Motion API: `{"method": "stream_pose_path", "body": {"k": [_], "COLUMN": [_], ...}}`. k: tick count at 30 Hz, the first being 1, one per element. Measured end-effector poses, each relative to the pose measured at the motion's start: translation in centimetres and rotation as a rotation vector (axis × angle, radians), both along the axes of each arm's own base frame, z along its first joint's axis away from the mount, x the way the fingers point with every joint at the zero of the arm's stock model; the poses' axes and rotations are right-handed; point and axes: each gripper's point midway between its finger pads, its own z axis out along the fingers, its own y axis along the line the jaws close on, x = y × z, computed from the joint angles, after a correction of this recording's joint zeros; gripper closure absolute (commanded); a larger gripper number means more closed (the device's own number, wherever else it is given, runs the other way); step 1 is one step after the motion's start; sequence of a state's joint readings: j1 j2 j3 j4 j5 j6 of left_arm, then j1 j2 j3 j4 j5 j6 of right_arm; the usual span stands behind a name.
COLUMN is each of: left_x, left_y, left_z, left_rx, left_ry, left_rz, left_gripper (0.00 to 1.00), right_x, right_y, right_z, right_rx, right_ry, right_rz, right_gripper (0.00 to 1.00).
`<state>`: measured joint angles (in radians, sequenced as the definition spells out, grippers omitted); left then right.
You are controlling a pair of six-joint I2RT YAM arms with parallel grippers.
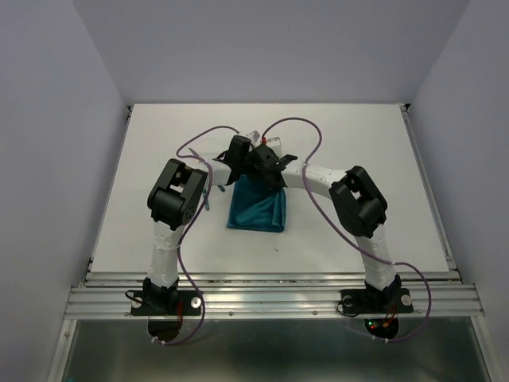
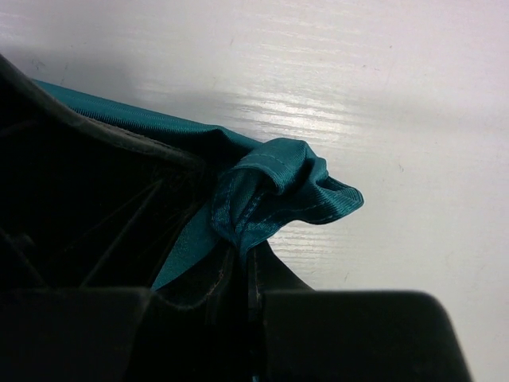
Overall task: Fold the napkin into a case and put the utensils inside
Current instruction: Fold the 2/3-rectangle-folded napkin at the center of the board.
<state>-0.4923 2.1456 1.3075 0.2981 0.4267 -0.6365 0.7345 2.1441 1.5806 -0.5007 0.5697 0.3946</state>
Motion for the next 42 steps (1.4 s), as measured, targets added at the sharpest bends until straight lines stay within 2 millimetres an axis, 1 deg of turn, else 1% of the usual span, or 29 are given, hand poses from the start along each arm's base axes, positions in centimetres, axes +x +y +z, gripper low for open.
{"method": "stream_pose_path", "body": {"k": [3, 4, 6, 7, 8, 11, 17, 20, 23, 24, 28, 33, 39, 42], "left_x": [0.0, 0.0, 0.0, 0.0, 0.0, 0.0, 0.1, 0.1, 0.1, 0.1, 0.1, 0.0, 0.0, 0.0], "left_y": [0.0, 0.0, 0.0, 0.0, 0.0, 0.2, 0.3, 0.3, 0.2, 0.2, 0.2, 0.2, 0.2, 0.2], "left_z": [0.0, 0.0, 0.0, 0.0, 0.0, 0.0, 0.0, 0.0, 0.0, 0.0, 0.0, 0.0, 0.0, 0.0], "left_rx": [-0.006, -0.007, -0.007, -0.007, -0.008, -0.011, -0.012, -0.011, -0.010, -0.010, -0.010, -0.010, -0.010, -0.012], "left_ry": [-0.003, -0.004, -0.004, -0.005, -0.004, -0.001, 0.001, 0.001, 0.000, 0.000, 0.000, 0.000, 0.000, -0.002], "left_rz": [-0.002, -0.003, -0.004, -0.006, -0.006, -0.006, -0.006, -0.004, -0.004, -0.003, -0.003, -0.005, -0.004, -0.004], "left_gripper": [1.00, 1.00, 1.00, 1.00, 1.00, 1.00, 1.00, 1.00, 1.00, 1.00, 1.00, 1.00, 1.00, 1.00], "right_x": [-0.1, -0.2, -0.3, -0.4, -0.5, -0.5, -0.7, -0.8, -1.0, -1.0, -1.1, -1.2, -1.1, -0.9], "right_y": [0.0, 0.1, 0.1, 0.1, 0.1, -0.1, 0.1, 0.5, 1.7, 1.8, 1.8, 1.9, 1.9, 1.9], "right_z": [0.0, 0.0, 0.0, -0.1, -0.2, -0.2, 0.1, 0.7, 1.5, 1.6, 2.0, 2.1, 2.2, 2.3], "right_rx": [-0.006, -0.007, -0.005, -0.006, -0.005, -0.001, 0.026, 0.054, 0.102, 0.106, 0.122, 0.138, 0.151, 0.154], "right_ry": [0.016, 0.021, 0.030, 0.037, 0.044, 0.055, 0.065, 0.062, 0.053, 0.051, 0.046, 0.037, 0.029, 0.019], "right_rz": [0.006, 0.008, 0.012, 0.014, 0.017, 0.017, 0.023, 0.027, 0.040, 0.040, 0.036, 0.029, 0.013, -0.002], "right_gripper": [0.91, 0.85, 0.76, 0.69, 0.66, 0.63, 0.63, 0.62, 0.61, 0.59, 0.58, 0.61, 0.61, 0.67]}}
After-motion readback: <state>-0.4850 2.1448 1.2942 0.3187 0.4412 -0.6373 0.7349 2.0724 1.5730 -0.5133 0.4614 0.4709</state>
